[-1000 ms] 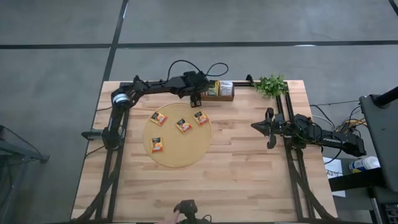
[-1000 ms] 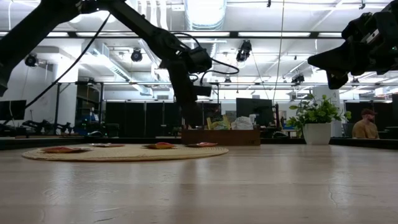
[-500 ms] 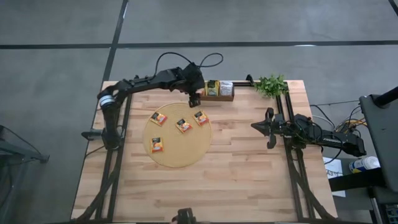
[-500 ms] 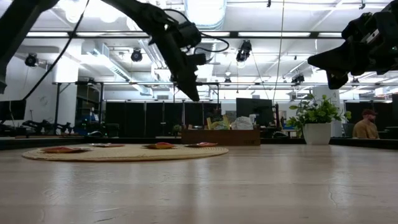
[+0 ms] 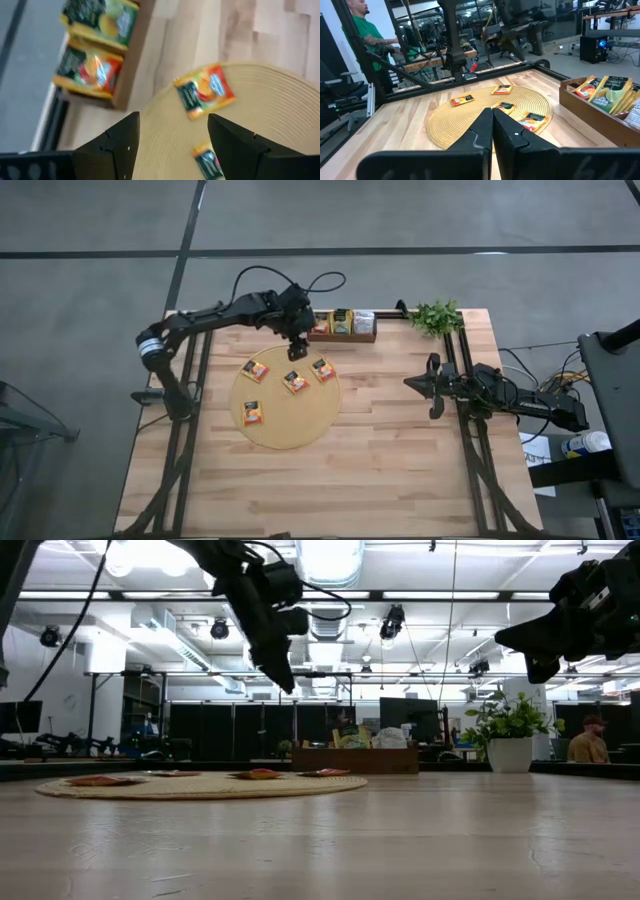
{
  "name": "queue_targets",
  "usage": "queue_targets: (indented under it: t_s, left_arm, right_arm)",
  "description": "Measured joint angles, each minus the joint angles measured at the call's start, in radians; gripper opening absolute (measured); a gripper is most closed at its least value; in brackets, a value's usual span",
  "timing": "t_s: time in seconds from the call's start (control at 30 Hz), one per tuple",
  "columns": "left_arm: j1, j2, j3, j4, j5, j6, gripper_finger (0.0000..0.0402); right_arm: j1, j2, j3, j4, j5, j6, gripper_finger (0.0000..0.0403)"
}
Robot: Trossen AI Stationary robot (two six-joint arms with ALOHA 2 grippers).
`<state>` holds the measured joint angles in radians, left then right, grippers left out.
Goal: Pick & Place Tea
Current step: Put the orange tea bag into the left section of the wooden organizer
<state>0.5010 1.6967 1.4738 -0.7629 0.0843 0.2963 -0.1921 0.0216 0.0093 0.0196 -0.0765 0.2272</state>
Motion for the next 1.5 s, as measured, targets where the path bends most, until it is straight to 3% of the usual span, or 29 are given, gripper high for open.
queue_targets:
  t_s: [0.37,0.6,1.0,1.5]
  left_arm:
    - [-0.065,-0.230,-0.231,0.004,0.019,-0.115,0.0227]
    - [-0.187,-0.296,-0.342,0.075,-0.050,-0.165,0.0227]
    - [-0.245,-0.153,-0.445,0.268,-0.094,-0.297,0.0227]
    - [-0.245,0.026,-0.443,0.292,-0.109,-0.331,0.0227]
  right_arm:
    - [0.000,0.000,0.000,0.000,0.000,0.000,0.0009]
    - [0.000,0.001,0.000,0.000,0.000,0.000,0.0009]
    - [0.000,0.002,0.000,0.000,0.000,0.000,0.0009]
    - [0.000,0.002,0.000,0.000,0.000,0.000,0.0009]
